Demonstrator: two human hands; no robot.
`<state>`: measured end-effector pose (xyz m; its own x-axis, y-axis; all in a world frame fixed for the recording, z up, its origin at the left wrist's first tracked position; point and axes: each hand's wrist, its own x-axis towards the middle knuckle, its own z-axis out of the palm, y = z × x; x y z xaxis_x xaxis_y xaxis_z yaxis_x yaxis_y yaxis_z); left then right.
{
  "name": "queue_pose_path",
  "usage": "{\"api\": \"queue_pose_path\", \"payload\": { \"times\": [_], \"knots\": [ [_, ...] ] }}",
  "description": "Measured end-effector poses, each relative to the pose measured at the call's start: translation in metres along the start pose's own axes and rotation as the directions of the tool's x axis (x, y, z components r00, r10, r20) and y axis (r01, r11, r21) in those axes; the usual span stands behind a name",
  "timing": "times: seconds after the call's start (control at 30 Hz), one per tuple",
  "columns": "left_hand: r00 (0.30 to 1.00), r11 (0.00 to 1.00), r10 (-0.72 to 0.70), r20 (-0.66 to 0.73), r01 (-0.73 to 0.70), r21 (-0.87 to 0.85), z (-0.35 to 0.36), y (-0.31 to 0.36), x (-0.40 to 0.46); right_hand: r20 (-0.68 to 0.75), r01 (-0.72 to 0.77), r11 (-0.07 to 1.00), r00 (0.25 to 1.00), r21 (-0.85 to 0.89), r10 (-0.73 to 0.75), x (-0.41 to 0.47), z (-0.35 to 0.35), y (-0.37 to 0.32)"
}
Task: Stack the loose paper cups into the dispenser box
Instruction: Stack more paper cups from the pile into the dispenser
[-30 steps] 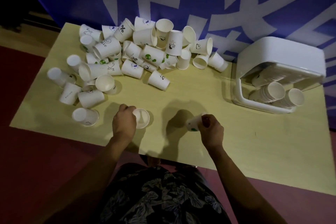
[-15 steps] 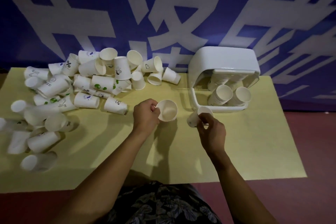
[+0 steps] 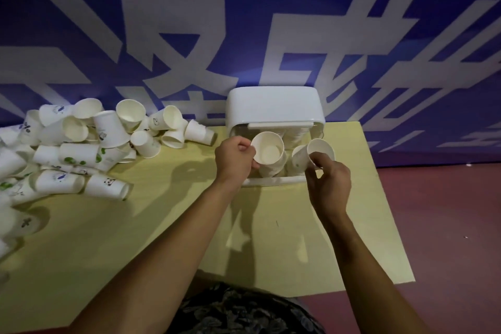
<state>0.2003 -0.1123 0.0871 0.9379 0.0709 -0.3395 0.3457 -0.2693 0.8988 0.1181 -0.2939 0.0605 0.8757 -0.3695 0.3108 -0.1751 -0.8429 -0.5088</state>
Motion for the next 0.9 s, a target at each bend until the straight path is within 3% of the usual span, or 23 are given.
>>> {"api": "queue_pose_path", "payload": {
  "times": [0.27,0.5,0.77,0.9],
  "knots": [
    [0.995,0.997,-0.045,-0.092,0.050,0.058,0.042,-0.004,0.014,0.082,0.021,1.000,0.996,-0.015,-0.019,0.028,0.002,0.028],
    [0.989,0.951,-0.011,-0.147,0.056,0.303,0.065,-0.030,0.035,0.219,0.070,0.997,0.974,-0.043,-0.059,0.033,0.019,0.049],
    [0.993,0.878,0.039,-0.113,0.020,0.477,0.080,-0.045,0.047,0.392,0.121,0.981,0.918,-0.153,-0.052,0.032,0.045,0.068],
    [0.997,0.884,0.073,-0.007,-0.062,0.464,0.072,-0.045,0.045,0.360,0.116,0.989,0.930,-0.090,-0.077,0.031,0.040,0.057]
  ]
}}
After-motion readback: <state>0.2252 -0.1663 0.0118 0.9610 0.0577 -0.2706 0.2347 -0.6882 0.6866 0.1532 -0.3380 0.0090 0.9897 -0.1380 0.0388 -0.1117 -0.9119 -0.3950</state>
